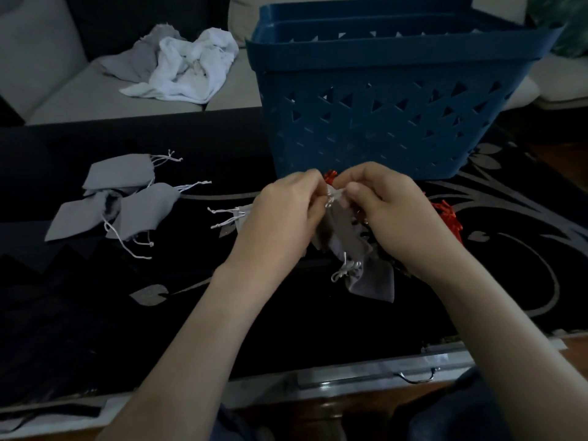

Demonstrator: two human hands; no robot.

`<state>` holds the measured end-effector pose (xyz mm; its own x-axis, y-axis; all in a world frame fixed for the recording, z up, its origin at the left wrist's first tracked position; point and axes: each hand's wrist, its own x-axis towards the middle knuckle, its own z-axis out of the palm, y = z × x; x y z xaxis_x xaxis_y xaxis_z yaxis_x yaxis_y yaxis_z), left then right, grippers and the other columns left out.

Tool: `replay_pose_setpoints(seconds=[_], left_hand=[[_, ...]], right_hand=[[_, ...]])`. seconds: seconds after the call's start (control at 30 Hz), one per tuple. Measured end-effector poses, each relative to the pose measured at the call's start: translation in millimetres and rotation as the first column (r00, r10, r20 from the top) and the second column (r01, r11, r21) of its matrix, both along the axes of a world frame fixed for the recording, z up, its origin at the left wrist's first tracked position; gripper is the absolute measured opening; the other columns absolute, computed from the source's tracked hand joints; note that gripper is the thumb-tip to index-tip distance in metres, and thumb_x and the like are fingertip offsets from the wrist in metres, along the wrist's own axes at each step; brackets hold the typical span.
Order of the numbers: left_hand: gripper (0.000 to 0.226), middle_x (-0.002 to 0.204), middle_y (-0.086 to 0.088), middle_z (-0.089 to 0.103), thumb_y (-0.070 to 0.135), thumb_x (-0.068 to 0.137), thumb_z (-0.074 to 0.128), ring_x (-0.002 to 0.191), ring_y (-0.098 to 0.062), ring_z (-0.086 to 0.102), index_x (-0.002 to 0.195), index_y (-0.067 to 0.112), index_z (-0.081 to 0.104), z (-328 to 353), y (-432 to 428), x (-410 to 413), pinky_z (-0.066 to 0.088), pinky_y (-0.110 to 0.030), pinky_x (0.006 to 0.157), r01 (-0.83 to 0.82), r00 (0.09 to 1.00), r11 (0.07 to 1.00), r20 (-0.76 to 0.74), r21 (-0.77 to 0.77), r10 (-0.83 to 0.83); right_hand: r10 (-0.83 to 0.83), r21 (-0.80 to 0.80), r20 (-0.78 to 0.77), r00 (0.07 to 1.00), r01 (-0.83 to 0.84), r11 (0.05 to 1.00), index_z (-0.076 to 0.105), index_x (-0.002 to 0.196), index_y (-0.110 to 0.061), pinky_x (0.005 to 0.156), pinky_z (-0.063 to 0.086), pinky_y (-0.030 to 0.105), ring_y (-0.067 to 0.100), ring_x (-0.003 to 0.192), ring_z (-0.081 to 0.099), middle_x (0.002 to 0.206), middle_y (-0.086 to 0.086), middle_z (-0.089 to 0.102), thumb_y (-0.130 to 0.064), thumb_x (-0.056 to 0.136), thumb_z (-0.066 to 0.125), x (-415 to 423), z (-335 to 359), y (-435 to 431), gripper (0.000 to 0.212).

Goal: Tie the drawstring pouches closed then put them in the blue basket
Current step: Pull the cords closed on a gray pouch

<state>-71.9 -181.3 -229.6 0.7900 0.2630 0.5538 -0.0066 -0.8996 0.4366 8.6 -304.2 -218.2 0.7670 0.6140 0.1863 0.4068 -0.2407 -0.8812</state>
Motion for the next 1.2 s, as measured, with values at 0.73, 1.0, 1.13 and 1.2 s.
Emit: replay_pose_setpoints(seconds=[0.73,1.0,1.13,1.2], left_hand=[[0.009,0.078,-0.006,0.055,0.010,0.091,0.056,0.075,-0.019,0.048,0.083,0.004,0.057,-1.0,-8.5,-4.0,0.037,-0.027,0.070,-0.049,0.984,0.959,0.176,0.281,-0.001],[0.007,0.081,-0.005,0.057,0.010,0.091,0.058,0.077,-0.017,0.050,0.087,0.004,0.059,-0.9,-7.1,-3.8,0.039,-0.025,0.072,-0.021,0.985,0.974,0.171,0.224,-0.018],[0.006,0.081,-0.005,0.056,0.009,0.090,0.057,0.077,-0.014,0.048,0.087,0.004,0.058,0.7,-8.7,-3.8,0.035,-0.020,0.072,-0.029,0.980,0.982,0.201,0.187,-0.009],[0.005,0.080,-0.005,0.056,0.008,0.089,0.058,0.077,-0.014,0.047,0.087,0.004,0.058,0.7,-9.3,-3.5,0.033,-0.018,0.072,-0.032,0.978,0.981,0.209,0.191,-0.008]], right_hand=[[0.114,0.142,-0.118,0.986,-0.097,0.985,0.069,0.085,-0.012,0.071,0.051,0.027,0.011,0.070,0.062,0.078,0.009,0.071,-0.005,0.091,0.059,4.1,0.4,-4.6,0.014],[0.138,0.055,-0.095,0.986,-0.133,0.990,0.064,0.085,-0.014,0.062,0.041,0.026,0.007,0.060,0.051,0.066,-0.001,0.059,-0.005,0.090,0.053,8.5,4.3,-6.6,0.014],[0.220,0.145,-0.169,0.961,-0.196,0.970,0.065,0.095,-0.014,0.067,0.043,0.032,0.021,0.070,0.057,0.078,0.014,0.067,-0.003,0.097,0.044,5.4,3.3,-5.7,0.024],[0.244,0.173,-0.192,0.951,-0.212,0.962,0.067,0.095,-0.010,0.060,0.043,0.021,0.009,0.062,0.055,0.067,0.000,0.066,-0.001,0.097,0.046,4.2,3.9,-5.7,0.023]])
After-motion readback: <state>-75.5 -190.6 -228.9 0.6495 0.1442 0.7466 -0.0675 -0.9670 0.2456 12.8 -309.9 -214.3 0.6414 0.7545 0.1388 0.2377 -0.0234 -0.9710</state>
